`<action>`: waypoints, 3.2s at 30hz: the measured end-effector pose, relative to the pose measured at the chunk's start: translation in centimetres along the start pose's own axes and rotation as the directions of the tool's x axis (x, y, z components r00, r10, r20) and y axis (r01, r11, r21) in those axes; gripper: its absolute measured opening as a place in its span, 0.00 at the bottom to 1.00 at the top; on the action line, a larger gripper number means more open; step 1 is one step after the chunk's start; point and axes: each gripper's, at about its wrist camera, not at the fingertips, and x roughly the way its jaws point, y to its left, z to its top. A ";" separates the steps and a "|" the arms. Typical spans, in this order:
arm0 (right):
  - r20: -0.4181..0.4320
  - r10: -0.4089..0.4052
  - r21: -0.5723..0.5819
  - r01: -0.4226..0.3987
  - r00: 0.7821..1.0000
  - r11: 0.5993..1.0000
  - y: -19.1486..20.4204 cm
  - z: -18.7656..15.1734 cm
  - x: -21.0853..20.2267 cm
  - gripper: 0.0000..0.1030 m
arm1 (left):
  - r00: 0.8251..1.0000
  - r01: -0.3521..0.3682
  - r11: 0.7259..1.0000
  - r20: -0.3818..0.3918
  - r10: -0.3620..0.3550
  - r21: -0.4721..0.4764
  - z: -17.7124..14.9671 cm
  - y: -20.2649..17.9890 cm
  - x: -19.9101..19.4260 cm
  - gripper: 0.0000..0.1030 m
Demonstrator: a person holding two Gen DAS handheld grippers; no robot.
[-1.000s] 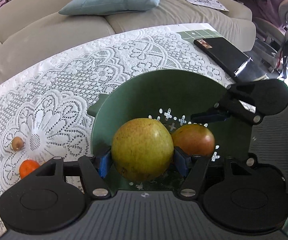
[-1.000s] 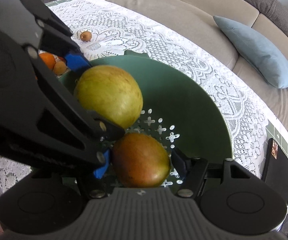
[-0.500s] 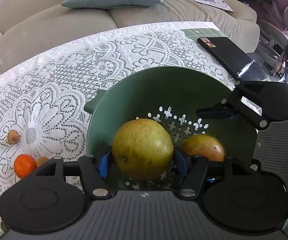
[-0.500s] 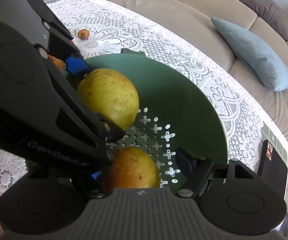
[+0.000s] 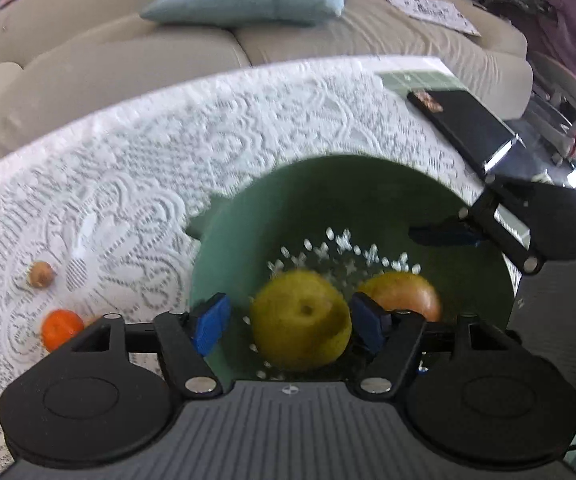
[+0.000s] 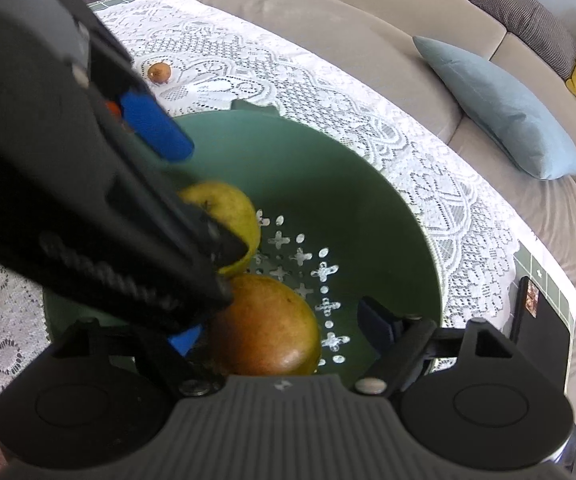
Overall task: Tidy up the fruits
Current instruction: 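Carry the pear and mango into the green colander while both tools open, then withdraw both tools from the colander toward the oranges, then grasp an orange with the left tool while the right tool grasps another orange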
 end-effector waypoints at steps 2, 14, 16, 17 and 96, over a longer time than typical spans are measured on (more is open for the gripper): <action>-0.002 -0.002 -0.003 0.002 1.000 1.000 0.2 0.0 0.1 0.77 | 1.000 -0.005 1.000 0.012 0.005 0.009 0.2 -0.1 -0.5 0.80; 0.033 -0.074 -0.009 0.075 0.997 0.997 0.8 0.3 -1.0 0.88 | 0.996 -0.008 0.999 0.089 0.012 -0.035 -1.0 0.6 -2.8 0.80; 0.044 -0.086 -0.011 0.086 0.995 0.996 1.0 0.4 -1.3 0.89 | 0.994 -0.009 0.999 0.110 0.014 -0.042 -1.3 0.8 -3.6 0.80; 0.047 -0.094 -0.013 0.094 0.995 0.995 1.1 0.5 -1.5 0.89 | 0.993 -0.011 0.999 0.120 0.016 -0.044 -1.5 0.8 -4.0 0.80; 0.180 0.143 -0.275 -0.089 0.973 0.957 14.6 3.7 -0.9 0.45 | 0.982 -0.129 0.985 0.151 0.110 0.119 -14.1 9.8 -3.6 0.58</action>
